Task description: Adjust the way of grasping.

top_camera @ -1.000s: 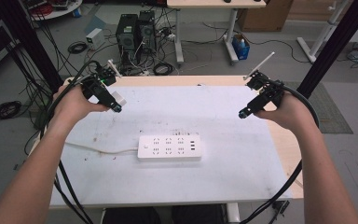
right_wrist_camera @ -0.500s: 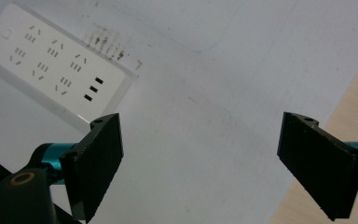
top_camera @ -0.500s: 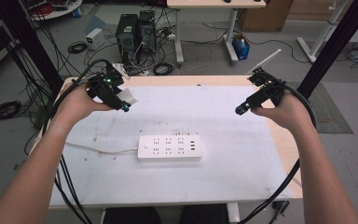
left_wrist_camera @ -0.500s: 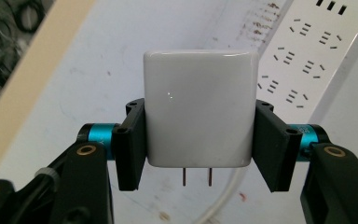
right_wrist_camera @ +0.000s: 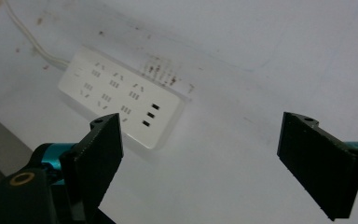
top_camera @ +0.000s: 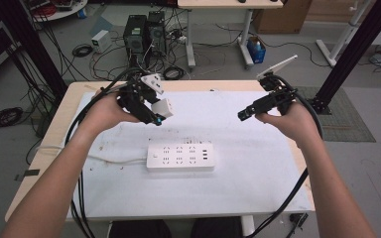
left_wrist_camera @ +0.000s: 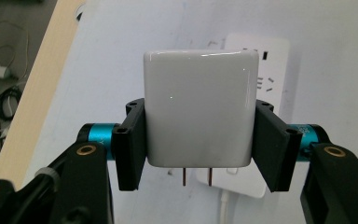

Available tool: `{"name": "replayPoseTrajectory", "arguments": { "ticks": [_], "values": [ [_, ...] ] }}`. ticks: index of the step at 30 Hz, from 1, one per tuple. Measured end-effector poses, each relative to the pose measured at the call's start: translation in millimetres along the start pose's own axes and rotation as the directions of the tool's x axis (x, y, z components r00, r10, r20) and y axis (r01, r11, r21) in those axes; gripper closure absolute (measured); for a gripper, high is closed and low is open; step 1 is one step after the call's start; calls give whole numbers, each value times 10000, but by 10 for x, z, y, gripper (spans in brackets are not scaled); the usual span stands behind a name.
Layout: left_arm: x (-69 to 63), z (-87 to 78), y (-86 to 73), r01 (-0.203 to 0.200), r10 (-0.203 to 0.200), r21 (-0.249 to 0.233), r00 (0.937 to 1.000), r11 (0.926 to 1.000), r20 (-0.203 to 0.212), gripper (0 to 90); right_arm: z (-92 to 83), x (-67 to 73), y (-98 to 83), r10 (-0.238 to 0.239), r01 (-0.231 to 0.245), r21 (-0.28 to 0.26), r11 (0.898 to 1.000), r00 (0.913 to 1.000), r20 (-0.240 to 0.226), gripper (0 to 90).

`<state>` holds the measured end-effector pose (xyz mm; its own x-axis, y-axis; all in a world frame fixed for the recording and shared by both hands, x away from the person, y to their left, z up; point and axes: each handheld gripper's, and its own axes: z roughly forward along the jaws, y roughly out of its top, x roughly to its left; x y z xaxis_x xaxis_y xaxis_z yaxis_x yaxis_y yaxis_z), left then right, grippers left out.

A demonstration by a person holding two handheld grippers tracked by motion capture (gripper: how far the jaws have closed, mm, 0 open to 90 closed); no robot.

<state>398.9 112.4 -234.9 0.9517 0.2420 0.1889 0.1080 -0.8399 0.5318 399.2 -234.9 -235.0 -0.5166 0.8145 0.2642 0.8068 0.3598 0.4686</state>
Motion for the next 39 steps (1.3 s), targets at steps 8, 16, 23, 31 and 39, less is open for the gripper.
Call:
{"name": "replayPoseTrajectory", "arguments": {
  "ticks": [8, 16, 23, 31, 39],
  "values": [
    [-106, 187, 269, -564, 571, -160, 9974, 9983, 450, 426, 230, 177, 54, 371, -398, -133, 9991, 9858, -1640, 136],
    [-205, 327, 451, -1046, 1066, -375, 9926, 9938, 586, 426, 377, 264, 92, 775, -985, -493, 9939, 9434, -3225, 137],
    [-282, 403, 562, -1383, 1422, -682, 9882, 9880, 566, 426, 481, 321, 117, 1158, -1468, -456, 9881, 9059, -4074, 151],
    [-348, 431, 662, -1610, 1671, -1123, 9848, 9805, 473, 426, 557, 355, 135, 1447, -1949, -488, 9796, 8530, -5015, 268],
    [-347, 433, 672, -1798, 1844, -1210, 9825, 9762, 277, 426, 595, 368, 136, 1617, -2131, -349, 9764, 8287, -5358, 365]
  ]
}}
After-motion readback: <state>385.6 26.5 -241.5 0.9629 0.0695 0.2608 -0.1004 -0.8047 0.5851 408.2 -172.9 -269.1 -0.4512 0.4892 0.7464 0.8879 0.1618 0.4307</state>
